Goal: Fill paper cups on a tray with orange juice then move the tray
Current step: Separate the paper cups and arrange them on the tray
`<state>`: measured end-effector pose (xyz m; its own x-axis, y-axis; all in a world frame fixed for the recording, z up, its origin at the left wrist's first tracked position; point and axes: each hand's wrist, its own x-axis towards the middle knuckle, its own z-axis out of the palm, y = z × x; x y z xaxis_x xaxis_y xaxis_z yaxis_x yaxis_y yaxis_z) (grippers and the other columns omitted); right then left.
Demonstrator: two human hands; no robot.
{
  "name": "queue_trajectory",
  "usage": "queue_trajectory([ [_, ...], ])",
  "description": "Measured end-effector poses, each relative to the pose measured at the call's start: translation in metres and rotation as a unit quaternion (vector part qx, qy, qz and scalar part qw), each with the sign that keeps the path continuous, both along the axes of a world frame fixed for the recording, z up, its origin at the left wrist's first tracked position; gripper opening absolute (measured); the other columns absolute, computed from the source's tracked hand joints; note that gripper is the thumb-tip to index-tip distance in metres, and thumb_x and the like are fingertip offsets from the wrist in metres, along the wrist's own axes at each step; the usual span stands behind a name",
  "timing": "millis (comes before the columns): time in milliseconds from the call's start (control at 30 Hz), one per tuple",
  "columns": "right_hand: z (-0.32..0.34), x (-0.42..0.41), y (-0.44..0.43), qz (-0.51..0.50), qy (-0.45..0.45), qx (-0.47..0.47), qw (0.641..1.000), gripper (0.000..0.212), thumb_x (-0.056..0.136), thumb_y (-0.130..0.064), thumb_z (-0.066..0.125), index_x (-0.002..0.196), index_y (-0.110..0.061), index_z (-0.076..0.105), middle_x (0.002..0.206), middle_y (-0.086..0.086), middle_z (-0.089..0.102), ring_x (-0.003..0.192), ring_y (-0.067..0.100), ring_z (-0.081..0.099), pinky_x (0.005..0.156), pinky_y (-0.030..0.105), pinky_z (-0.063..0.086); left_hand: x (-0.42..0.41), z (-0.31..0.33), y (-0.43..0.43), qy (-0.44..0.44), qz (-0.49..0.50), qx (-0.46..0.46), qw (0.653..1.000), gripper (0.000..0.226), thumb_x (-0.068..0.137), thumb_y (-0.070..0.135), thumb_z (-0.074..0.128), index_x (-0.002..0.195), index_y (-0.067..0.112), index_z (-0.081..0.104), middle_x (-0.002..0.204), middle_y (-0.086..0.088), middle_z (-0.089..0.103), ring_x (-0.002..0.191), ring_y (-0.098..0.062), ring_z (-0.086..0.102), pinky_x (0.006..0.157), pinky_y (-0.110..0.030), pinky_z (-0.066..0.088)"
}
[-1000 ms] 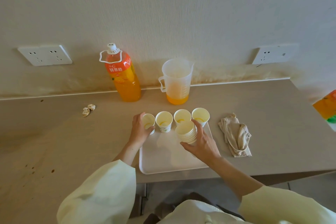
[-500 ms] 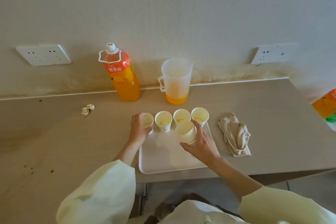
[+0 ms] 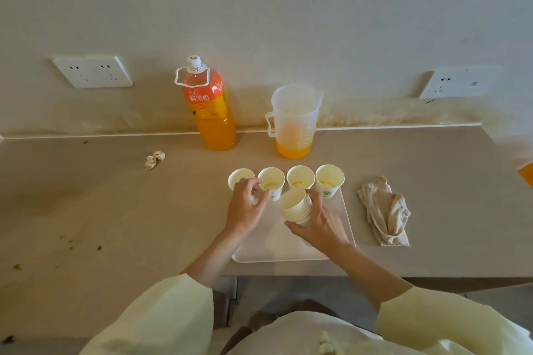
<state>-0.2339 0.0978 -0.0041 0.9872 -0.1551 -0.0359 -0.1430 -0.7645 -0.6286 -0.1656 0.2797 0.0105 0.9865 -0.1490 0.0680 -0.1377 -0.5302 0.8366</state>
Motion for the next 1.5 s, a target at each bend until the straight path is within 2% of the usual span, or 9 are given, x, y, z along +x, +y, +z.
queue_trajectory([
  [167,0.001,0.004,0.019,0.015,-0.004,0.004,1.000,0.073,0.075,-0.053,0.071,0.129,-0.020,0.035,0.109,-0.003,0.065,0.090,0.025,0.066,0.066,0.029,0.045,-0.028,-0.002,-0.012,0.086,-0.085,0.019,0.992,0.065,0.075,0.059,0.065,0.124,0.018,0.053,0.114,0.010,0.054,0.101,-0.005,0.051,0.084,-0.013,0.037],
  [267,0.000,0.003,0.023,0.023,-0.004,0.003,1.000,0.067,0.075,-0.050,0.070,0.126,-0.021,0.037,0.111,-0.001,0.065,0.093,0.029,0.066,0.068,0.032,0.047,-0.033,-0.003,-0.010,0.086,-0.060,0.006,0.994,0.057,0.083,0.040,0.070,0.131,0.018,0.048,0.118,0.011,0.053,0.107,-0.001,0.049,0.088,-0.011,0.036],
  [400,0.003,0.003,0.028,0.039,-0.001,0.000,0.999,0.071,0.076,-0.051,0.070,0.130,-0.019,0.036,0.116,0.000,0.063,0.097,0.028,0.065,0.075,0.038,0.052,-0.035,0.003,-0.008,0.117,-0.035,-0.046,0.991,0.039,0.081,0.030,0.074,0.115,0.022,0.056,0.102,0.021,0.059,0.094,0.017,0.053,0.078,-0.004,0.041],
  [567,0.005,0.005,0.032,0.060,-0.001,-0.017,0.998,0.075,0.075,-0.049,0.071,0.133,-0.020,0.035,0.120,-0.002,0.062,0.099,0.027,0.065,0.073,0.034,0.049,-0.038,0.002,-0.009,0.122,0.000,-0.095,0.988,0.038,0.071,0.037,0.076,0.101,0.015,0.067,0.094,0.006,0.069,0.088,-0.001,0.063,0.074,-0.016,0.051],
  [767,0.007,0.005,0.029,0.083,-0.005,-0.046,0.995,0.071,0.075,-0.051,0.072,0.130,-0.022,0.037,0.121,-0.006,0.059,0.101,0.022,0.064,0.075,0.034,0.051,-0.035,-0.006,-0.010,0.203,-0.005,-0.100,0.974,0.059,0.067,0.060,0.077,0.111,0.022,0.066,0.117,-0.002,0.062,0.110,-0.011,0.060,0.089,-0.027,0.053],
  [1033,0.008,0.009,0.030,0.106,-0.024,-0.059,0.992,0.076,0.072,-0.055,0.073,0.131,-0.022,0.037,0.120,-0.006,0.059,0.101,0.020,0.063,0.075,0.037,0.055,-0.032,0.007,-0.016,0.215,0.062,-0.122,0.967,0.017,0.080,0.031,0.073,0.085,0.018,0.064,0.083,0.004,0.066,0.077,-0.004,0.063,0.062,-0.016,0.046],
  [1233,0.003,0.005,0.021,0.087,-0.015,-0.036,0.995,0.083,0.071,-0.050,0.077,0.136,-0.019,0.036,0.122,-0.003,0.060,0.103,0.025,0.063,0.074,0.037,0.052,-0.023,0.018,0.010,0.143,0.142,-0.215,0.956,0.020,0.082,0.024,0.070,0.072,0.009,0.062,0.064,0.004,0.058,0.055,-0.001,0.054,0.055,-0.016,0.040],
  [1367,0.001,0.001,0.018,0.089,-0.017,-0.034,0.995,0.086,0.073,-0.051,0.075,0.139,-0.021,0.030,0.126,-0.001,0.059,0.104,0.026,0.063,0.076,0.038,0.053,-0.019,0.006,0.037,0.142,0.134,-0.165,0.967,0.037,0.066,0.041,0.073,0.087,0.011,0.065,0.089,-0.003,0.065,0.076,-0.008,0.063,0.064,-0.022,0.047],
  [1500,0.003,0.002,0.021,0.090,-0.012,-0.033,0.995,0.085,0.074,-0.050,0.075,0.139,-0.018,0.032,0.129,0.000,0.058,0.107,0.027,0.062,0.077,0.038,0.051,-0.020,-0.012,0.045,0.125,0.151,0.037,0.980,0.068,0.064,0.037,0.083,0.120,0.016,0.050,0.112,0.003,0.037,0.108,-0.012,0.045,0.091,-0.026,0.041],
])
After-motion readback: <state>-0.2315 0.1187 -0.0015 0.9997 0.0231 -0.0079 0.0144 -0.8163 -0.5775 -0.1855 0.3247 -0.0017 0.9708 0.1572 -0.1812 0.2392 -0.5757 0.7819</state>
